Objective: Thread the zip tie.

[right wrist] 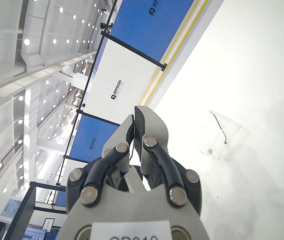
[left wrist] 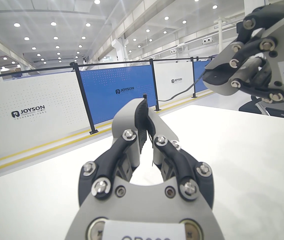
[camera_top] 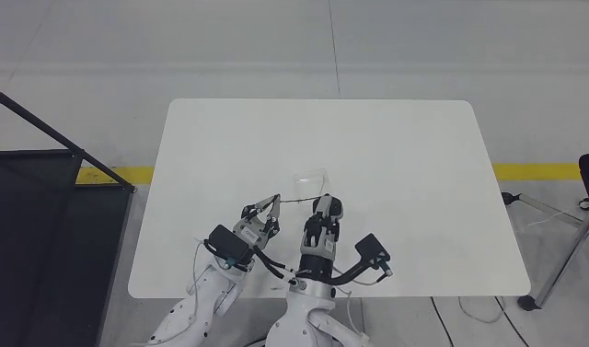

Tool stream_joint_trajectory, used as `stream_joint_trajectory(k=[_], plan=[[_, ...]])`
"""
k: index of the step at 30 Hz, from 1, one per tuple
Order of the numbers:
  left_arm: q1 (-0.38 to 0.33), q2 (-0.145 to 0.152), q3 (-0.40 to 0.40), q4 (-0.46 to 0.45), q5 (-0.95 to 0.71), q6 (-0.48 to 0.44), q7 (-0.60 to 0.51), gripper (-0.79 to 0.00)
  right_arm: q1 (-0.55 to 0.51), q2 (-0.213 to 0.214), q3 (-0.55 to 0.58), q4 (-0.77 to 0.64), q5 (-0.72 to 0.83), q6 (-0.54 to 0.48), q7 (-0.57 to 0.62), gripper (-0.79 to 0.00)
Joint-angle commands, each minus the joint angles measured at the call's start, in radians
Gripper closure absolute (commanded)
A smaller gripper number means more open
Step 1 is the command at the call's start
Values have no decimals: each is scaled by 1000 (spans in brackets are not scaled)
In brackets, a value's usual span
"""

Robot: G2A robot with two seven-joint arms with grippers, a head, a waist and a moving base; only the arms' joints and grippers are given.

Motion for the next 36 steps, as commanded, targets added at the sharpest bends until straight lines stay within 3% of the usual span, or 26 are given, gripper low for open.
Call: stream_joint_trajectory(k=[1, 24, 36], plan=[[0, 0, 0, 0, 0, 0, 0, 0, 1, -1, 1, -1, 5, 0, 0, 0], [0, 0, 0, 0, 0, 0, 0, 0, 4, -33, 11, 29, 62, -55, -55, 0], [3, -1, -1, -11, -13, -2, -19, 0, 2, -78, 20, 81, 49, -102, -102, 0]])
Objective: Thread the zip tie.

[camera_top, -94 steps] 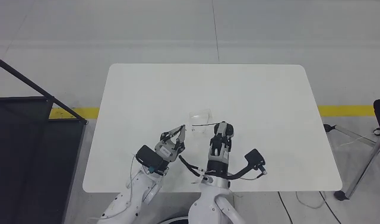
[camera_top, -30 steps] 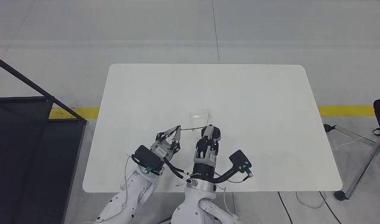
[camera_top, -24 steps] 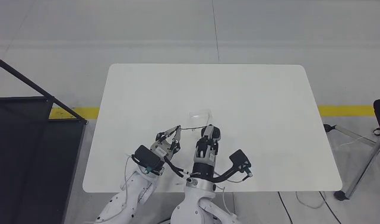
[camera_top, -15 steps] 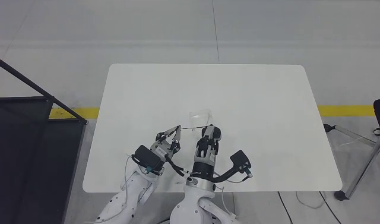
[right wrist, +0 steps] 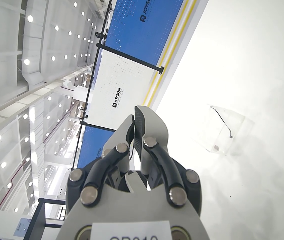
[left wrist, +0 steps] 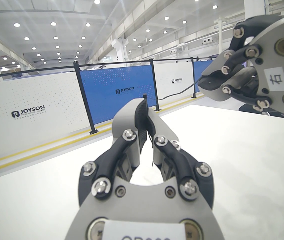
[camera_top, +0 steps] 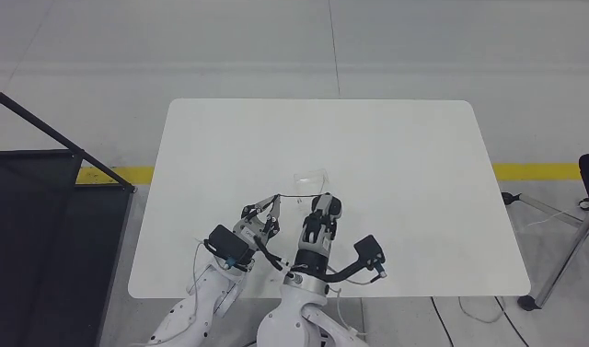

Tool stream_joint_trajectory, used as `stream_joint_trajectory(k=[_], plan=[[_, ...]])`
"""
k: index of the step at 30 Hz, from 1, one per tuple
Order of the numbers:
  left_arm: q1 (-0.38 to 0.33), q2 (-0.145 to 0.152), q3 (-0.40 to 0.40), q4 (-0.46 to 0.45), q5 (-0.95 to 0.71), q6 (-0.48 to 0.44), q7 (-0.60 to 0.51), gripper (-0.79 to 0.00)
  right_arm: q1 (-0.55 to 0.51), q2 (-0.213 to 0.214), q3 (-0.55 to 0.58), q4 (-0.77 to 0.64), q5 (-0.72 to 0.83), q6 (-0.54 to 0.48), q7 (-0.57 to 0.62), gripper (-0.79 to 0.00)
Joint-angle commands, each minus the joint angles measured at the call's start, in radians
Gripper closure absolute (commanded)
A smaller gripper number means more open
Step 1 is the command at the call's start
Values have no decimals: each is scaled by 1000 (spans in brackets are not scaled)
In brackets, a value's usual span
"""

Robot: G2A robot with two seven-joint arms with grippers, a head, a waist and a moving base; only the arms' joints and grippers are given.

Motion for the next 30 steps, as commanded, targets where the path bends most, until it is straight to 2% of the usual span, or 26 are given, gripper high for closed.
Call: stream_joint_trajectory(k=[1, 10, 30], plan=[[4, -1, -3, -17, -14, 3, -22, 0, -3, -7, 2, 9, -8, -16, -16, 0], [19, -4, 0, -39, -1, 24, -30, 0, 0, -1, -20, 33, -10, -84, -83, 0], [12, -10, 7, -33, 11, 22, -44, 0, 1, 7, -20, 21, 5, -74, -74, 0]])
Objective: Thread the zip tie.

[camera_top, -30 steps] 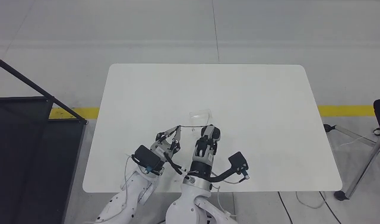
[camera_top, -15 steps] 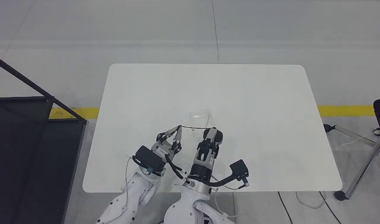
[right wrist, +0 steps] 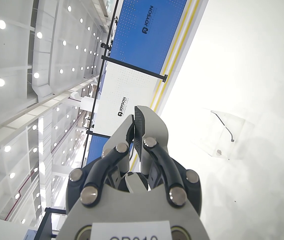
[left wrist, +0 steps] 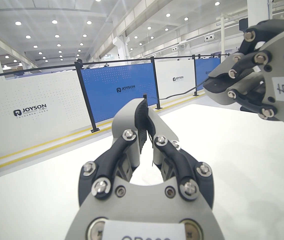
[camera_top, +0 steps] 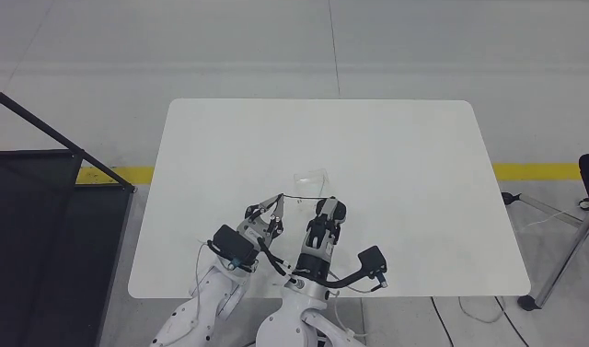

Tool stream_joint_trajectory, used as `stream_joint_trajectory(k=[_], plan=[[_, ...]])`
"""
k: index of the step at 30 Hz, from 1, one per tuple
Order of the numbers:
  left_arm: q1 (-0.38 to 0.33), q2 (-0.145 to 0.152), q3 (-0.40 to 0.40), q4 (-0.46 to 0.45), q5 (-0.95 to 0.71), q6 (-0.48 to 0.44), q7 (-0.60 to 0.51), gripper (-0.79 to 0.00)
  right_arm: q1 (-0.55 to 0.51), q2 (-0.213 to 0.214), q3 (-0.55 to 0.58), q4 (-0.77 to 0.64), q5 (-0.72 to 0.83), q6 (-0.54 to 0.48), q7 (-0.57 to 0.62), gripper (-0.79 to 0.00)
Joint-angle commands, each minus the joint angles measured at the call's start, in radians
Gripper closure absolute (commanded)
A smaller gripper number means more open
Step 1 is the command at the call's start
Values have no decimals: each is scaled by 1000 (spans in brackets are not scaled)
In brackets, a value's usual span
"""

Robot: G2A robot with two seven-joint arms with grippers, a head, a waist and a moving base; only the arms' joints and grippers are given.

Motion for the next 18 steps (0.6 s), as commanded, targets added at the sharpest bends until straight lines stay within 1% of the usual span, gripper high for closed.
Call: stream_joint_trajectory(k=[1, 18], plan=[[-1, -1, 0, 1, -2, -2, -1, 0, 1, 1, -2, 0, -1, 0, 0, 0], [-2, -3, -1, 4, 9, -9, -5, 0, 3, 10, -7, -7, 2, 7, 7, 0]])
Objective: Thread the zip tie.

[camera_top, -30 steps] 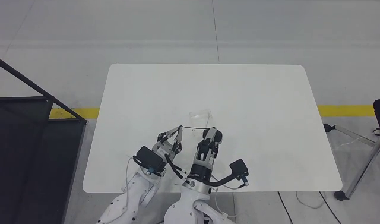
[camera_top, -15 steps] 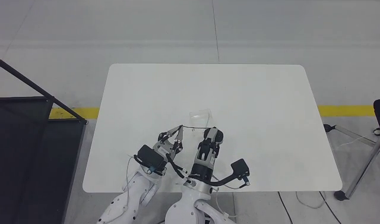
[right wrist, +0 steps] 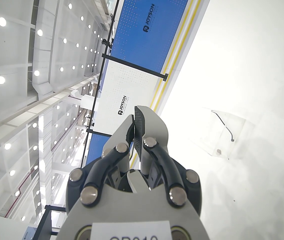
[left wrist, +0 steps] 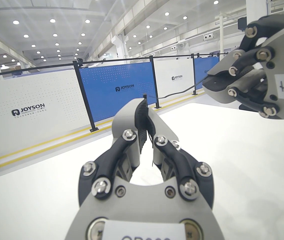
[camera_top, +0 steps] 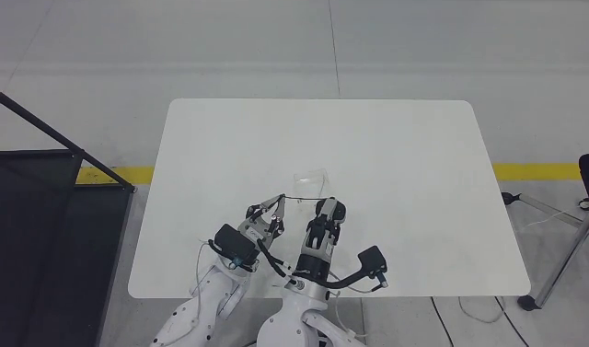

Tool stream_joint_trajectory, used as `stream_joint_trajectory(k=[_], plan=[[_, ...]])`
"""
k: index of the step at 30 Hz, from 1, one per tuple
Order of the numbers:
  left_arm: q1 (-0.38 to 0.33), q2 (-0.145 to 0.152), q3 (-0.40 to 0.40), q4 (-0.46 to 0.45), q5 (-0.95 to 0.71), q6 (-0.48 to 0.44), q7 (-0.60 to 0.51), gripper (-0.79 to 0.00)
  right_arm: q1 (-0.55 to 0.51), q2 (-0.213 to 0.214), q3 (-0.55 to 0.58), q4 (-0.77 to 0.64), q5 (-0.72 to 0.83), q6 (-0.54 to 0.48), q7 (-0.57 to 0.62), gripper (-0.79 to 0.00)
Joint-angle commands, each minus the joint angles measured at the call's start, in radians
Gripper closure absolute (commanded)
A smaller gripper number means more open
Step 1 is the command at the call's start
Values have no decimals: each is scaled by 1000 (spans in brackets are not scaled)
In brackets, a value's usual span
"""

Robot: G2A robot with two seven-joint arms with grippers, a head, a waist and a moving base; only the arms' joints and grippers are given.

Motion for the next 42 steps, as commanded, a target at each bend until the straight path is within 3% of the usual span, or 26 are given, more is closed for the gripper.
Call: stream_joint_trajectory(k=[1, 42], plan=[[0, 0, 0, 0, 1, 0, 0, 0, -1, 0, 1, 0, 0, 2, 2, 0], [0, -5, -11, 5, -5, -13, 10, 0, -5, -22, 13, 13, -18, 19, 19, 0]])
